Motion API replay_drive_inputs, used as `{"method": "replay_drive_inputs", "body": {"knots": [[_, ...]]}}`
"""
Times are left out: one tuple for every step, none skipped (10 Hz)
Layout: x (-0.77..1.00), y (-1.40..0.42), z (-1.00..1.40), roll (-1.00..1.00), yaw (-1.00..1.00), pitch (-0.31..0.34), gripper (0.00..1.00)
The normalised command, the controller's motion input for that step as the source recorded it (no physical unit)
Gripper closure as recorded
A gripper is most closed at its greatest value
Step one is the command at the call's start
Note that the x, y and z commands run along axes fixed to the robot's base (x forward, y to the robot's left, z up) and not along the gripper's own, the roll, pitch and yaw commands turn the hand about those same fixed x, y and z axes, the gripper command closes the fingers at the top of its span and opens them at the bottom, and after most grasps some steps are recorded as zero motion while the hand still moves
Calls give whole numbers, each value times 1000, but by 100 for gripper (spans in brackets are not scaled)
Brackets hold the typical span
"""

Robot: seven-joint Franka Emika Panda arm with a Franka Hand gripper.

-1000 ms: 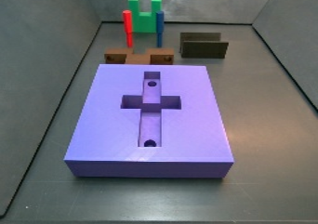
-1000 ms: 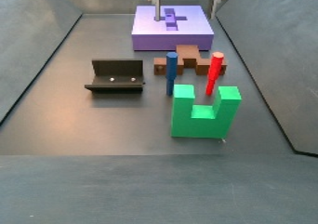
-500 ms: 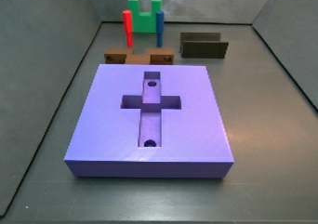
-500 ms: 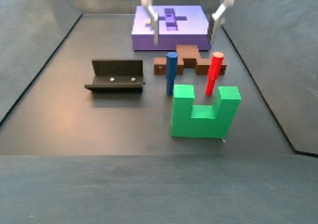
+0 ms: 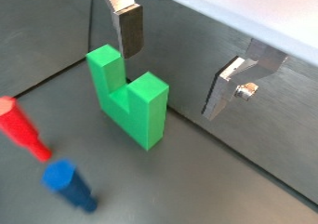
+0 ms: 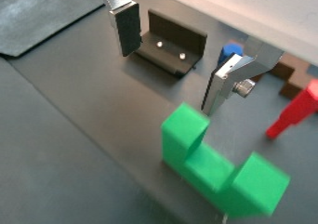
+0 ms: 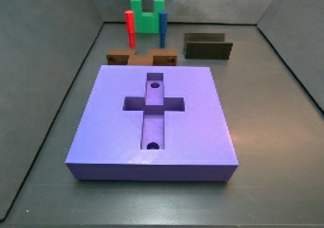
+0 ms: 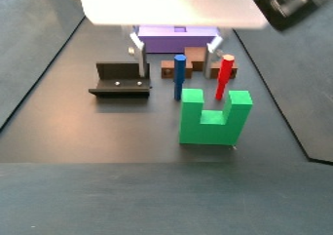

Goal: Pick up the green object. Move up. Move to above the board. Insert the green object.
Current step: Pick up the green object.

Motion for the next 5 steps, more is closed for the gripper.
{"method": "replay_drive_inputs", "body": {"knots": [[-189, 197, -191, -254, -111, -51, 0], [-129, 51, -237, -277, -120, -44, 0], [-89, 0, -303, -254, -260, -33, 0], [0, 0, -251, -216, -197, -20, 0], [0, 0, -194, -81, -171, 0, 0]]}}
